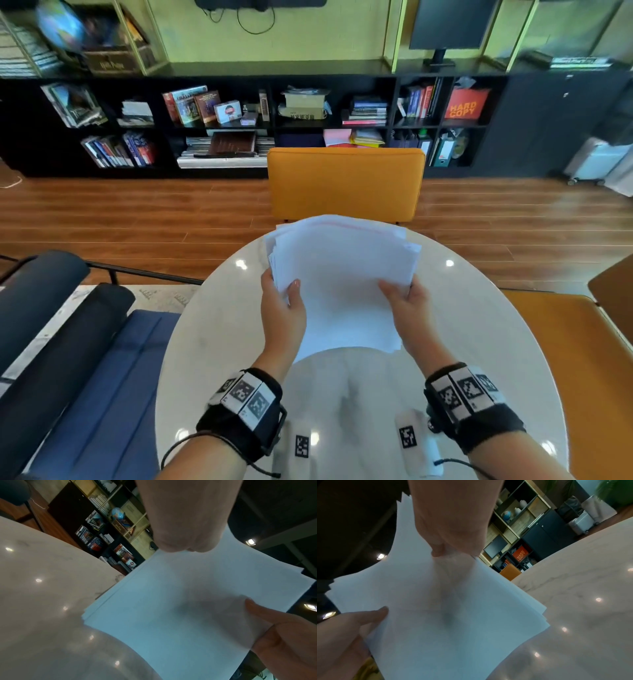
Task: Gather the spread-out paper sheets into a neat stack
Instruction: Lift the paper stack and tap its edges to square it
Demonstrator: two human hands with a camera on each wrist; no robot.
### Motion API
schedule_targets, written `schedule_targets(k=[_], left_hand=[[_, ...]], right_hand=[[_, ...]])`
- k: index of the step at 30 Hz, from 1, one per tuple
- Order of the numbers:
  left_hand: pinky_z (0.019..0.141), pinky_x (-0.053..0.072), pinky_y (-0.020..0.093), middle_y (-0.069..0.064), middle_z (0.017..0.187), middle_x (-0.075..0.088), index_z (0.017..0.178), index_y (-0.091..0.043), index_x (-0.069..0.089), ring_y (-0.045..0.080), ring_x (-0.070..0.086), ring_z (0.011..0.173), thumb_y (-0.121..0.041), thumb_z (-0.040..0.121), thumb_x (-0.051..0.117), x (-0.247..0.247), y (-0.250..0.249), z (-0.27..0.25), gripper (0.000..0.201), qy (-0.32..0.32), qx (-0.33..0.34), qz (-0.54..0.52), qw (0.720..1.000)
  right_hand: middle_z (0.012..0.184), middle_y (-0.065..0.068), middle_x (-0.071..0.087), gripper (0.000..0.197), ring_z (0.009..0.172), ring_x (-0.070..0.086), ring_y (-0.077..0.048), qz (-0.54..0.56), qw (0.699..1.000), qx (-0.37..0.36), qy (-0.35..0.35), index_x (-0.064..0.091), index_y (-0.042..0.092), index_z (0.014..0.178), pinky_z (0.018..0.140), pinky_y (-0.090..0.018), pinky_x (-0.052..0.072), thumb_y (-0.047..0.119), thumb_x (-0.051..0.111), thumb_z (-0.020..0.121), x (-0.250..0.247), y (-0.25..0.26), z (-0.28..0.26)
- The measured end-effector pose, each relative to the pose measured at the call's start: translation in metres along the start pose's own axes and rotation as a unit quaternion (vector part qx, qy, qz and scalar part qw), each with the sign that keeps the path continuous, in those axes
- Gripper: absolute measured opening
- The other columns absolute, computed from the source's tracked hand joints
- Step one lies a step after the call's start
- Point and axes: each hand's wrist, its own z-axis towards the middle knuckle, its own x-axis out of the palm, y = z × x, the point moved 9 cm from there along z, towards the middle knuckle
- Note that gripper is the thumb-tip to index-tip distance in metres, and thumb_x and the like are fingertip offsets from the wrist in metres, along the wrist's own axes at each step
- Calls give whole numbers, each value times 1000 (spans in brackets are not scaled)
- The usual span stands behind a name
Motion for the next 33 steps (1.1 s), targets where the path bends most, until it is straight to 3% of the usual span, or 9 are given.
schedule_targets(k=[4, 9, 13, 15, 17, 21, 24, 27, 33], left_hand=[[78, 45, 2, -17, 110, 57, 130, -16, 39, -3, 58, 99, -18, 90, 62, -2, 0, -2, 47, 11, -6, -27, 1000], [77, 42, 16, -4, 108, 56, 123, -17, 41, 10, 56, 96, -19, 97, 50, 3, -1, -8, 28, 27, -21, -19, 999], [72, 44, 17, -15, 89, 55, 115, -24, 43, -2, 53, 71, -22, 98, 47, -1, -18, -1, 17, 9, 6, -54, 998], [86, 49, 24, -11, 104, 62, 122, -19, 44, -4, 60, 91, -32, 95, 52, -1, -13, 2, 31, 20, -10, -73, 997], [95, 49, 35, -4, 118, 62, 128, -20, 43, 12, 60, 110, -40, 92, 53, 3, 0, -1, 42, 43, -44, -73, 995], [94, 51, 44, -1, 109, 64, 112, -27, 48, 23, 62, 107, -29, 97, 49, 9, 7, -11, 15, 66, -69, -71, 993], [95, 51, 45, -1, 109, 64, 107, -30, 49, 21, 62, 106, -28, 97, 50, 4, -6, -8, 11, 42, -57, -92, 993], [94, 51, 45, -2, 107, 65, 101, -34, 53, 21, 63, 105, -38, 92, 55, -1, -17, -6, 10, 33, -48, -129, 990], [98, 48, 32, -4, 114, 61, 125, -17, 49, 10, 59, 107, -31, 96, 51, -4, -18, -17, 33, 28, -22, -95, 995]], right_hand=[[104, -1, 73, 37, 96, 70, -20, 24, 1000, -4, 19, 61, 26, 107, 80, -41, 56, 28, 76, 73, -9, -1, -3], [92, -4, 72, 14, 93, 68, -30, -25, 999, 25, 12, 63, 29, 89, 85, -53, 54, 16, 65, 84, -6, -13, -11], [97, -3, 73, 18, 92, 70, -23, -6, 1000, -9, 13, 65, 24, 99, 83, -46, 56, 20, 68, 82, -13, 4, -9], [99, 0, 73, 28, 91, 71, -17, 1, 999, -19, 31, 63, 23, 106, 78, -38, 57, 22, 72, 79, -17, 8, -11], [102, 3, 73, 37, 93, 71, -14, -2, 999, -3, 50, 59, 21, 112, 76, -31, 56, 21, 74, 78, -17, -1, -14], [98, -4, 71, 18, 97, 68, -30, -24, 999, 30, 19, 62, 28, 98, 84, -48, 55, 14, 62, 86, -17, -18, -14], [94, 1, 71, 17, 93, 68, -25, -18, 1000, -1, 19, 63, 30, 94, 79, -37, 55, 14, 61, 87, -17, 2, -16], [102, 2, 73, 28, 94, 70, -14, 6, 998, -37, 44, 63, 25, 108, 79, -31, 55, 26, 70, 81, -23, 22, -19], [106, -7, 71, 26, 101, 67, -27, -11, 999, -17, 27, 60, 19, 114, 84, -43, 55, 18, 61, 88, -21, 3, -24]])
